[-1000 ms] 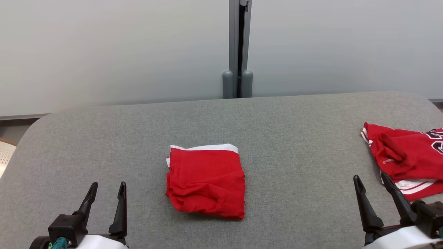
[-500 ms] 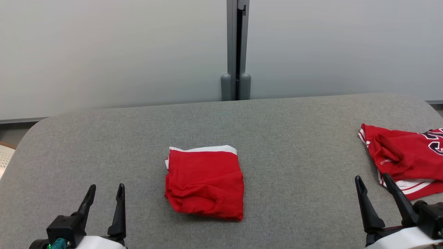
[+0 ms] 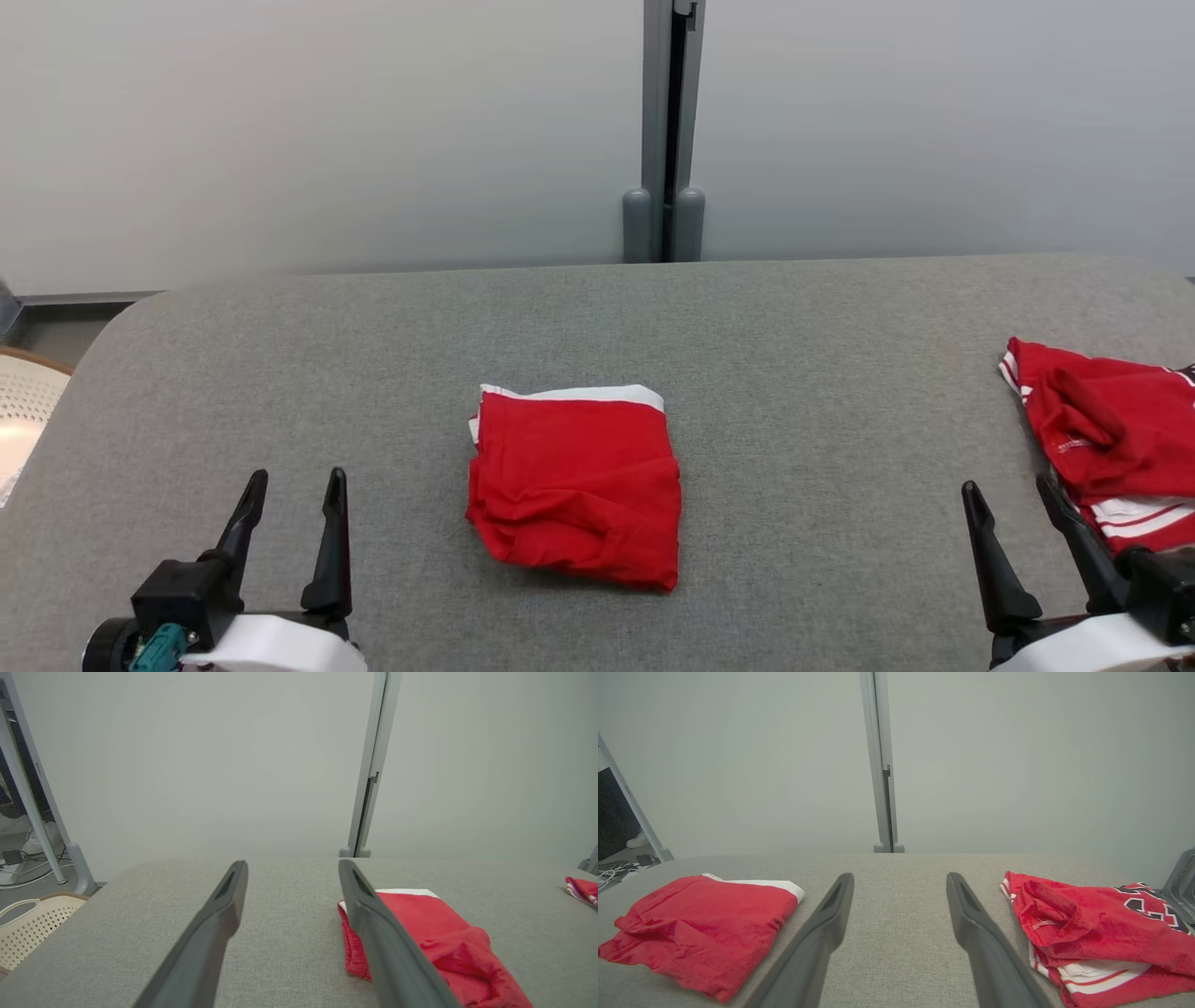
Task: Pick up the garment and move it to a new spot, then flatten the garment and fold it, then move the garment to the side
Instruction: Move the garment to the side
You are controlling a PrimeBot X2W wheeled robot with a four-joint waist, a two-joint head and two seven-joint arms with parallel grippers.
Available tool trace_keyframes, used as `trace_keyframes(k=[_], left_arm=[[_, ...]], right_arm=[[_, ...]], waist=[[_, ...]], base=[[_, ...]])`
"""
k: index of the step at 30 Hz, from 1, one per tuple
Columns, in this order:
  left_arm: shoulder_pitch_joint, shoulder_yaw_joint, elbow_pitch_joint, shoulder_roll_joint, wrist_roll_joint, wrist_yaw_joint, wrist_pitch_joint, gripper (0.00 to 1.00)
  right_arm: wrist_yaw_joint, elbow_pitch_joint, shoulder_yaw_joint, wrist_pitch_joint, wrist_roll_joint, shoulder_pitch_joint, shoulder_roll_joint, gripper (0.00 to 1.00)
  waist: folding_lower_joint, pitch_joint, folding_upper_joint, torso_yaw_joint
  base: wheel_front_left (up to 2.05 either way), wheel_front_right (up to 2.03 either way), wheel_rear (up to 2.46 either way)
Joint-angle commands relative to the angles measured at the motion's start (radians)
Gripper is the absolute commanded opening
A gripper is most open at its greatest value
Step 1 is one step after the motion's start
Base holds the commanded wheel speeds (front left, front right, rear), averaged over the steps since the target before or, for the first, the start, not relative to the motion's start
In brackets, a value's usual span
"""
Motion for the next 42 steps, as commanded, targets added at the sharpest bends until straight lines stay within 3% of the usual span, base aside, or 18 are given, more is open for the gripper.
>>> trace_keyframes(k=[1,8,13,25,26,27,28,36,42], left_arm=[[-0.024,-0.004,-0.004,-0.002,0.001,-0.002,-0.007,1.0],[-0.141,-0.033,-0.008,-0.027,0.006,-0.029,-0.035,1.0],[-0.238,-0.053,0.031,-0.06,0.009,-0.054,-0.068,1.0],[-0.34,-0.059,0.114,-0.104,0.019,-0.089,-0.105,1.0],[-0.344,-0.056,0.117,-0.105,0.022,-0.093,-0.107,1.0],[-0.346,-0.053,0.12,-0.104,0.024,-0.096,-0.108,1.0],[-0.347,-0.05,0.122,-0.105,0.025,-0.096,-0.108,1.0],[-0.343,-0.034,0.112,-0.098,0.056,-0.107,-0.109,1.0],[-0.321,-0.034,0.077,-0.068,0.08,-0.11,-0.109,1.0]], right_arm=[[-0.001,0.01,-0.001,0.004,0.006,-0.009,-0.004,1.0],[-0.001,0.103,0.064,0.005,0.032,-0.124,-0.005,1.0],[-0.001,0.236,0.145,-0.014,0.066,-0.248,0.017,1.0],[0.0,0.6,0.269,-0.078,0.166,-0.436,0.094,1.0],[0.001,0.621,0.284,-0.087,0.172,-0.444,0.099,0.77],[0.001,0.64,0.303,-0.083,0.182,-0.446,0.103,0.23],[0.002,0.655,0.321,-0.082,0.194,-0.446,0.104,0.0],[-0.001,0.699,0.391,-0.129,0.229,-0.479,0.064,0.0],[-0.002,0.669,0.422,-0.162,0.215,-0.465,-0.001,0.0]], waist=[[0.0,0.017,-0.0001,0.027],[0.0,0.147,-0.0001,0.13],[0.0,0.235,-0.0001,0.191],[0.0,0.313,-0.0001,0.229],[0.0,0.315,-0.0001,0.229],[0.0,0.317,-0.0001,0.227],[0.0,0.319,-0.0001,0.224],[0.0,0.32,-0.0001,0.17],[0.0,0.312,-0.0001,0.047]], base=[[0.0,0.0,0.0],[0.0,0.0,0.0],[0.0,0.0,0.0],[0.0,0.0,0.0],[0.0,0.0,0.0],[0.0,0.0,0.0],[0.0,0.0,0.0],[0.0,0.0,0.0],[0.0,0.0,0.0]])
